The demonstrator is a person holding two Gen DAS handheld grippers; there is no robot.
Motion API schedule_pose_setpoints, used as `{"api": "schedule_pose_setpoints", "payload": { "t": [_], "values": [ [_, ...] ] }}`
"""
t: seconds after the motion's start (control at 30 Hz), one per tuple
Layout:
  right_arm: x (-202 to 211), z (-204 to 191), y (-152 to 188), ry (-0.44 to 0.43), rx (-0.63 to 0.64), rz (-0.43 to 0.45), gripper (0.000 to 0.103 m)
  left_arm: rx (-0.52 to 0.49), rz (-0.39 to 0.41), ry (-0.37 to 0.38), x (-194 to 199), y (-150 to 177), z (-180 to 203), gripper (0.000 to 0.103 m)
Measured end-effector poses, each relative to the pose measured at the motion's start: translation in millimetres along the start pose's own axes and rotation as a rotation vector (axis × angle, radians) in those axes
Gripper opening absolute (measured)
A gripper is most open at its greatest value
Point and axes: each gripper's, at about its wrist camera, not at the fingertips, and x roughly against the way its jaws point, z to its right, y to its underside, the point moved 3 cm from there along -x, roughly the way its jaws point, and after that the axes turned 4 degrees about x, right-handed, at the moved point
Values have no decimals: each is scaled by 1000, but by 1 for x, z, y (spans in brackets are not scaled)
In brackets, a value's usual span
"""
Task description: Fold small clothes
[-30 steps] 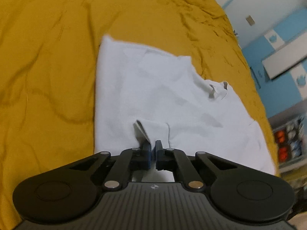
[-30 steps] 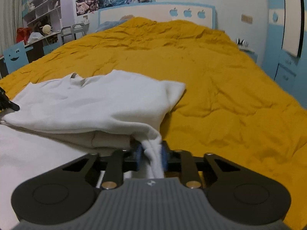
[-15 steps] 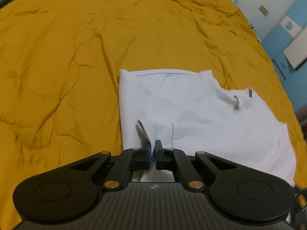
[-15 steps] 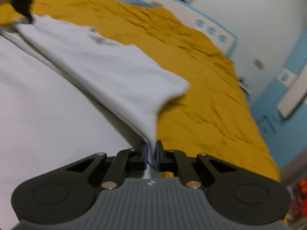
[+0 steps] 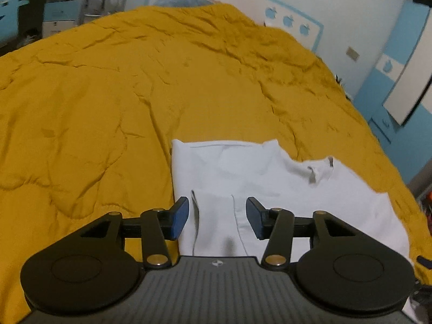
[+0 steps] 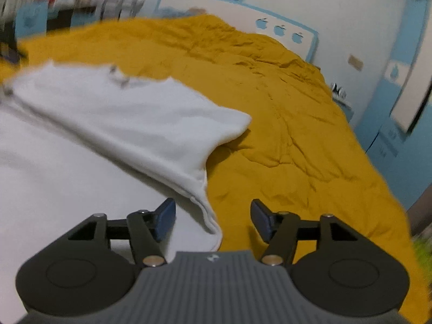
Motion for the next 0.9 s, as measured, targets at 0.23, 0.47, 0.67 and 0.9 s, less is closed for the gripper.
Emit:
{"api": "schedule_pose_setpoints", "payload": {
  "t": [0.23, 0.47, 0.67, 0.9],
  "values": [
    [-33, -20, -15, 58, 165, 18, 3, 21, 20, 29, 21, 15, 13, 58],
    [-23, -3, -4, 125, -9, 21, 2, -11, -13, 28, 18, 28, 22, 60],
    [-18, 18, 5, 119, -276, 18, 2, 16, -30, 29, 18, 34, 17, 60],
    [-23, 29, 12, 35, -448, -21, 9, -12, -38, 31, 27, 37, 17, 60]
  ]
}}
